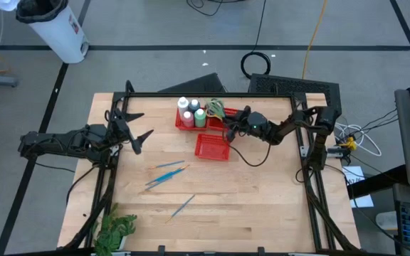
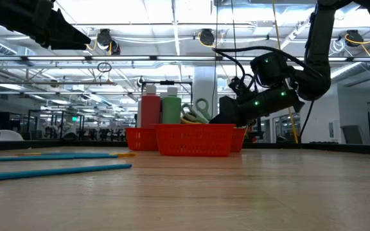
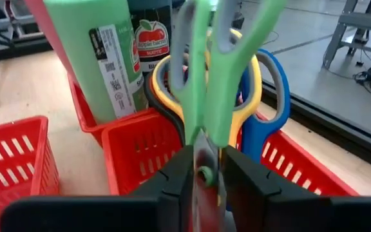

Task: Pick & Place Paint Supplies
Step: Put the green scissors into the top right red bin, then put the blue paint brush into the bottom red bin

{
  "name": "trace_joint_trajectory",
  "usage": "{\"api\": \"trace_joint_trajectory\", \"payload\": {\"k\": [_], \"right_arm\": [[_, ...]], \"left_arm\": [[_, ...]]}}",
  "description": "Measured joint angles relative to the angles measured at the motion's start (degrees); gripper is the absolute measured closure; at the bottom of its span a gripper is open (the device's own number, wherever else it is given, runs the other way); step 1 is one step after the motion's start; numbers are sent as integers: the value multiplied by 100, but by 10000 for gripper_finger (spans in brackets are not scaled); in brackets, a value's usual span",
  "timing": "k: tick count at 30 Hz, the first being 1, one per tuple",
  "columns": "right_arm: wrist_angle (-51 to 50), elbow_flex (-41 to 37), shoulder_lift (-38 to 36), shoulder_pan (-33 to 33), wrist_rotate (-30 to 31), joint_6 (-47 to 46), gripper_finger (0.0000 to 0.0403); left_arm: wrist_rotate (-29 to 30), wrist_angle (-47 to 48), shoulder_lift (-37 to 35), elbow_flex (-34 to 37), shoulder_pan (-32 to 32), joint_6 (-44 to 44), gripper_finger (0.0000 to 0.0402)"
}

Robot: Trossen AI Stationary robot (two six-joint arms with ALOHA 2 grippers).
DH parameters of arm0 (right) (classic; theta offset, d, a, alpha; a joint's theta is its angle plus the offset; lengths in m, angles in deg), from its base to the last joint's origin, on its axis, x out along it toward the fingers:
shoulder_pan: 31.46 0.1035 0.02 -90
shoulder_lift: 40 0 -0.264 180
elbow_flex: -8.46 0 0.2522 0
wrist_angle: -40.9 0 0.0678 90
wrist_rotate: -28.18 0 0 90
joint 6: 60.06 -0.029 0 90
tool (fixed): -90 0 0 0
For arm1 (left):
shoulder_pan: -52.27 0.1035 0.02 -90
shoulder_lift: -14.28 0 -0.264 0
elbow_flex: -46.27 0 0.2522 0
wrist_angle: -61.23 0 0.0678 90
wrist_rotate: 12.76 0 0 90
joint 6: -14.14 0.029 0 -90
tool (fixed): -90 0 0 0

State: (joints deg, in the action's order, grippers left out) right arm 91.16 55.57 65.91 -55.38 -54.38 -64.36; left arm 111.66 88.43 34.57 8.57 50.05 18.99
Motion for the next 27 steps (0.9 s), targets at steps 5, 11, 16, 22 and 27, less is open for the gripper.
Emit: {"api": "trace_joint_trajectory", "payload": {"k": [5,11,16,22,27], "right_arm": [[-155,-62,-352,2,0,9,292],[-934,-68,-985,2,8,178,267],[-1325,-67,-1264,-9,26,276,260],[-1349,-66,-1742,8,-7,309,259],[-1801,-66,-2397,53,-19,243,259]], "left_arm": [[0,4,0,0,0,-8,36],[0,2,0,0,0,-23,36],[0,2,0,0,0,-60,36],[0,2,0,0,0,-91,36],[0,2,0,0,0,-122,36]]}}
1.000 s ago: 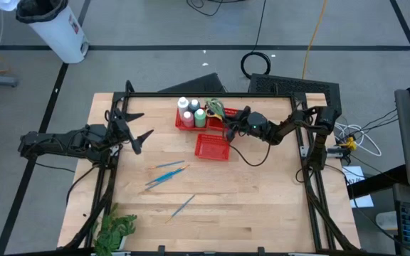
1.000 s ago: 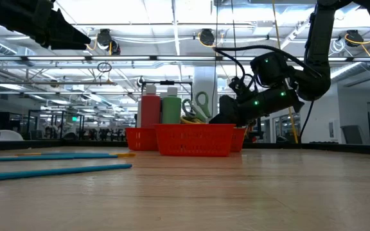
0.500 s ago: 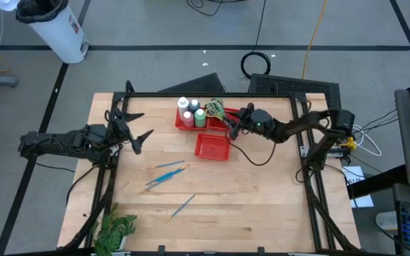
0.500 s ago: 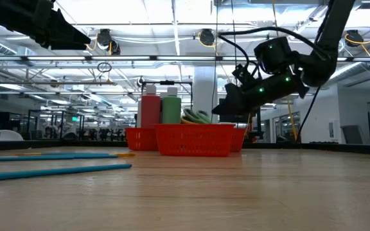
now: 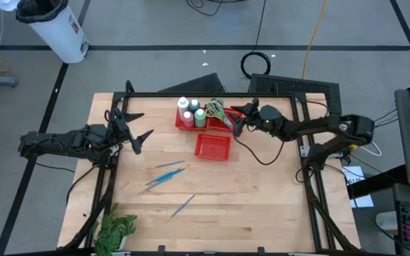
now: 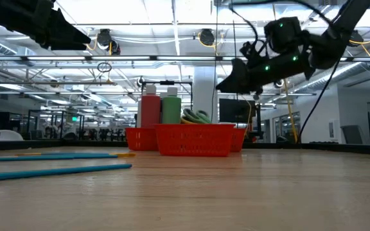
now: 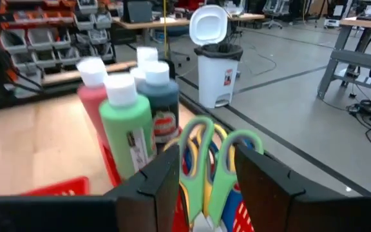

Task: Pick & Place Paint Supplies
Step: Put the blue paint brush into the bottom red bin

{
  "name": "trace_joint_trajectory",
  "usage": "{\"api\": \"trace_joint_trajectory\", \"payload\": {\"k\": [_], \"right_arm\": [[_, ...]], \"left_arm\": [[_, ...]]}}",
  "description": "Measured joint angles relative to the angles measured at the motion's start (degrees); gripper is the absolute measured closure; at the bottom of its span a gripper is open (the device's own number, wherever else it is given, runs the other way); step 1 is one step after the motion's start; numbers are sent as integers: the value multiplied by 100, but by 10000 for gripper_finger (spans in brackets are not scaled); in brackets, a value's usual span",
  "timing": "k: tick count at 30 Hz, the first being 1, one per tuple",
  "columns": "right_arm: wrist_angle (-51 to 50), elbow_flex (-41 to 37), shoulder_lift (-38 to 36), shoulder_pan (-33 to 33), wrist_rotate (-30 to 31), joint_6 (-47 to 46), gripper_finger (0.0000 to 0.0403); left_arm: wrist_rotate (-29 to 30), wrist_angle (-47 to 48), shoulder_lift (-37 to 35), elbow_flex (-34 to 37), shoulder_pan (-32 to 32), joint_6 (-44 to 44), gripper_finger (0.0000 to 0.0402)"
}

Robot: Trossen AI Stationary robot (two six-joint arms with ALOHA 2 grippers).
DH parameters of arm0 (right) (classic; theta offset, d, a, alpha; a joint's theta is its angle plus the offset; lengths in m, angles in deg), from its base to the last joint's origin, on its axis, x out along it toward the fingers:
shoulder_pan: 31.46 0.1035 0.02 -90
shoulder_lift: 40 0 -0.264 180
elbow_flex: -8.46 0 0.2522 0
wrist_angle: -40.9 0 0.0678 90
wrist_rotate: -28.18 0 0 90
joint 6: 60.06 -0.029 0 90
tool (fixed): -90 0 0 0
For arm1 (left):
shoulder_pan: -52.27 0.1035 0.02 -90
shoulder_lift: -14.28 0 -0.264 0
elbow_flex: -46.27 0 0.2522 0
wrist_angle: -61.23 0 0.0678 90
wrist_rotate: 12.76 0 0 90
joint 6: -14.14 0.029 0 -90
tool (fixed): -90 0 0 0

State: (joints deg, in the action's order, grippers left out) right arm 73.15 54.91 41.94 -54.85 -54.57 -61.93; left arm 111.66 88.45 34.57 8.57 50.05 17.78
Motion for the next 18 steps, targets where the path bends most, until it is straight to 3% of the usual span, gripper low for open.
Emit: {"api": "trace_joint_trajectory", "payload": {"k": [6,9,18], "right_arm": [[-746,0,-839,121,-354,-28,259],[-955,0,-1117,196,-463,5,259],[-1287,0,-1321,290,-445,151,259]], "left_arm": [[-30,-7,32,0,0,-951,36],[-429,141,142,-2,0,-1663,36],[-1544,788,1159,-245,-90,-2117,36]]}}
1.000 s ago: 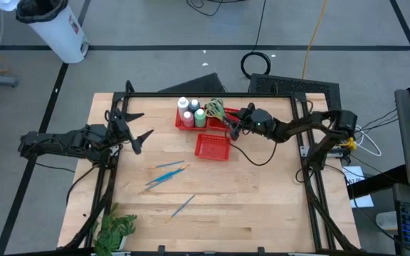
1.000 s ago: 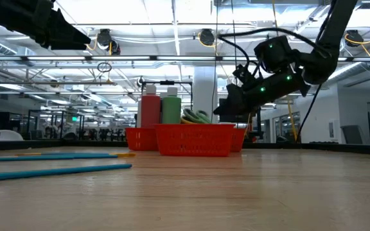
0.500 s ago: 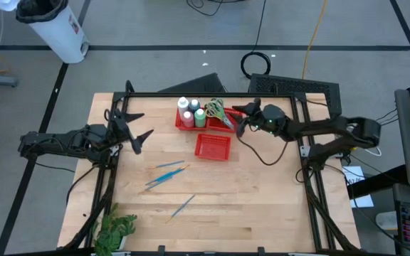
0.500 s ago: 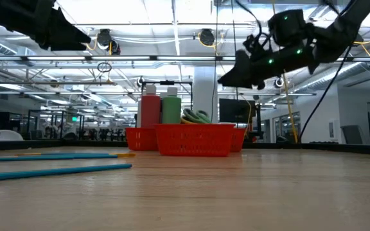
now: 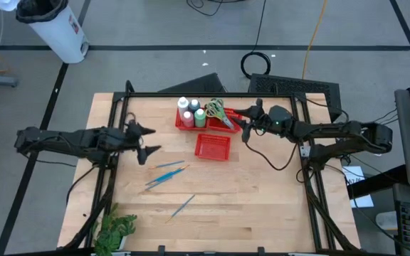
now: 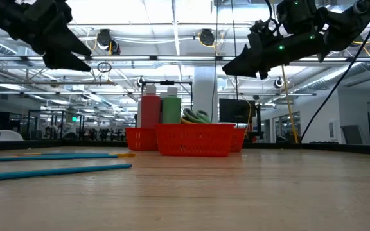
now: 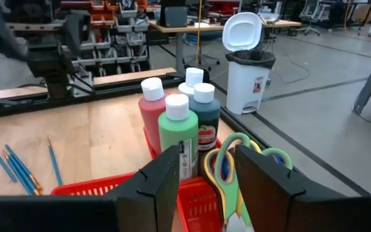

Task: Pick & Place Paint Supplies
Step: Put the blue paint brush into the bottom red bin

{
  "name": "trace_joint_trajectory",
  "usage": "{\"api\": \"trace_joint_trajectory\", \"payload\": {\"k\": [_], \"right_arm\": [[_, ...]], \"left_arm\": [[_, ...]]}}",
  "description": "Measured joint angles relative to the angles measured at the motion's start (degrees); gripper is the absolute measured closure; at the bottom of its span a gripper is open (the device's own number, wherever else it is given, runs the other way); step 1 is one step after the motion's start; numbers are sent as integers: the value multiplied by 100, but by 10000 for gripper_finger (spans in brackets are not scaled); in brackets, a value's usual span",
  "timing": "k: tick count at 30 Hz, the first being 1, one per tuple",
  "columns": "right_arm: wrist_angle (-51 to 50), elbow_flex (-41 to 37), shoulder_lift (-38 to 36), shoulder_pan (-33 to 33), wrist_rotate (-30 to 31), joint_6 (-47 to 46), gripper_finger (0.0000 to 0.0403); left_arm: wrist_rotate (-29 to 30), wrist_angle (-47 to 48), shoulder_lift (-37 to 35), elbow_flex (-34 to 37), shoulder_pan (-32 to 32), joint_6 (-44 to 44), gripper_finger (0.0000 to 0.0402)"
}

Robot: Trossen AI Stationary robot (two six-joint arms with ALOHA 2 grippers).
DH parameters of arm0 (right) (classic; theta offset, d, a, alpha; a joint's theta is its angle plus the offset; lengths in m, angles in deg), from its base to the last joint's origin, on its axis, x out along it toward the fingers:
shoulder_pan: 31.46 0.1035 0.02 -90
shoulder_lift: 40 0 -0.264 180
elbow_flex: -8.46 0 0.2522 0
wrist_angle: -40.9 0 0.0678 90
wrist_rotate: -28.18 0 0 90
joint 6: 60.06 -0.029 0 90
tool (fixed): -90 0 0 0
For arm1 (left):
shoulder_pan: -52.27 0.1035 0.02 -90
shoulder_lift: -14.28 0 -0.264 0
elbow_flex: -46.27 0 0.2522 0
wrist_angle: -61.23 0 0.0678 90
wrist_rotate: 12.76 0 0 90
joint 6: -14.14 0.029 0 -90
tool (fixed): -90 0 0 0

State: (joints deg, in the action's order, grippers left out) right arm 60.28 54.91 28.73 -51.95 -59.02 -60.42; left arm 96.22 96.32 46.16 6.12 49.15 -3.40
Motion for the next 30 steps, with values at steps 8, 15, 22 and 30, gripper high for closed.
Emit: {"api": "trace_joint_trajectory", "payload": {"k": [8,15,22,30], "right_arm": [[-43,0,0,-2,9,209,259],[-43,0,0,-4,11,313,259],[-43,0,0,-13,11,477,259],[7,0,0,-128,11,601,259]], "left_arm": [[-339,2478,1663,-572,-398,-1133,36],[-763,2308,3029,-572,-581,-1416,37],[-1127,2145,4212,-572,-677,-1267,37],[-1259,1929,4762,-622,-670,-1246,43]]}}
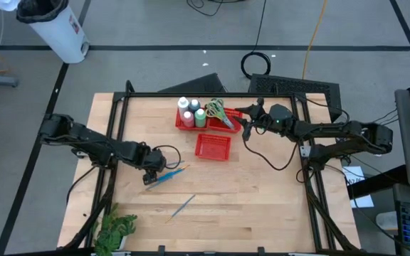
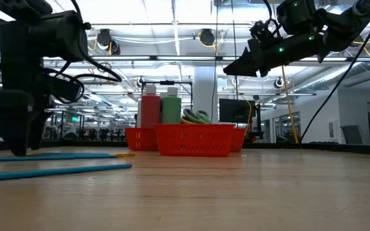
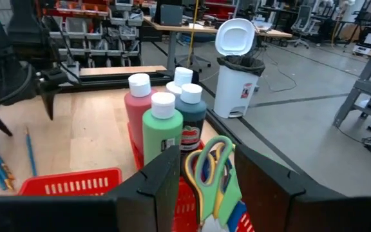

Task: Pick & Place Paint Supplies
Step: Put the blue paint brush into the bottom red bin

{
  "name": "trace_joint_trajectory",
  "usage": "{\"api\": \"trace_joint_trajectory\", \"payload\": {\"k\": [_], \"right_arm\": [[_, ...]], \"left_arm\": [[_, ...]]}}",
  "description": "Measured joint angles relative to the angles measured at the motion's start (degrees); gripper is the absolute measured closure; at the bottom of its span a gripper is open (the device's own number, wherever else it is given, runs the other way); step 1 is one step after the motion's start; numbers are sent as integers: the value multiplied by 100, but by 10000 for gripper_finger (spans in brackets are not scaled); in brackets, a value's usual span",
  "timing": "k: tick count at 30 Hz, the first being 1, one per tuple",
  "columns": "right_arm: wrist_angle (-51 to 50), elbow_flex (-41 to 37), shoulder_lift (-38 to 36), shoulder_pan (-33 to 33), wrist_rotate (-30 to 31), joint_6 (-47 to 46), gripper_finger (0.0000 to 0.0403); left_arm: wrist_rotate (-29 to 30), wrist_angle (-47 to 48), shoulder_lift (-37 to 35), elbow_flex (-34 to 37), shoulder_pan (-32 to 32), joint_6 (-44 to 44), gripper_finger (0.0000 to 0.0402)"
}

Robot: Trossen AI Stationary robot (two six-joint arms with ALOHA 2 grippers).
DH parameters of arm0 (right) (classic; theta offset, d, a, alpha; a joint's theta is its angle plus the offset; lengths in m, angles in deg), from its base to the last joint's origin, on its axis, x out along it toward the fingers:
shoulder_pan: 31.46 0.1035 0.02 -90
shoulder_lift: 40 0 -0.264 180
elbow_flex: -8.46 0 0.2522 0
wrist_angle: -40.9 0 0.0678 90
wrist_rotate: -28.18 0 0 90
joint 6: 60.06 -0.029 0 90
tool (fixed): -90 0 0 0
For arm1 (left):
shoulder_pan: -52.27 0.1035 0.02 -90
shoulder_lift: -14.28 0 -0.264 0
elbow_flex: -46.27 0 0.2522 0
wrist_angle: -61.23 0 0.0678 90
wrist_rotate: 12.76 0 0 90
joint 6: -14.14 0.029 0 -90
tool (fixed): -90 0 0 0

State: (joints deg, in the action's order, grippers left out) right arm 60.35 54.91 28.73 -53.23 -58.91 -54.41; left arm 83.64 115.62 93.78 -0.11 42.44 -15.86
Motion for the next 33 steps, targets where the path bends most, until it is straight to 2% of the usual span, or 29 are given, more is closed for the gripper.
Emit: {"api": "trace_joint_trajectory", "payload": {"k": [3,12,18,23,28,33], "right_arm": [[-7,0,0,-1,-5,1,259],[-102,0,0,0,-15,2,259],[-188,0,0,1,-17,0,259],[-182,0,0,1,-17,0,259],[-181,0,0,-1,-19,0,259],[-182,0,0,1,-20,0,259]], "left_arm": [[-88,-40,-4,14,-1,-17,77],[-337,-286,2,35,-9,-50,265],[-321,-485,4,52,-11,-17,354],[-308,-517,9,52,-9,13,394],[-271,-504,9,52,-49,87,397],[-198,-426,-31,44,-48,-218,399]]}}
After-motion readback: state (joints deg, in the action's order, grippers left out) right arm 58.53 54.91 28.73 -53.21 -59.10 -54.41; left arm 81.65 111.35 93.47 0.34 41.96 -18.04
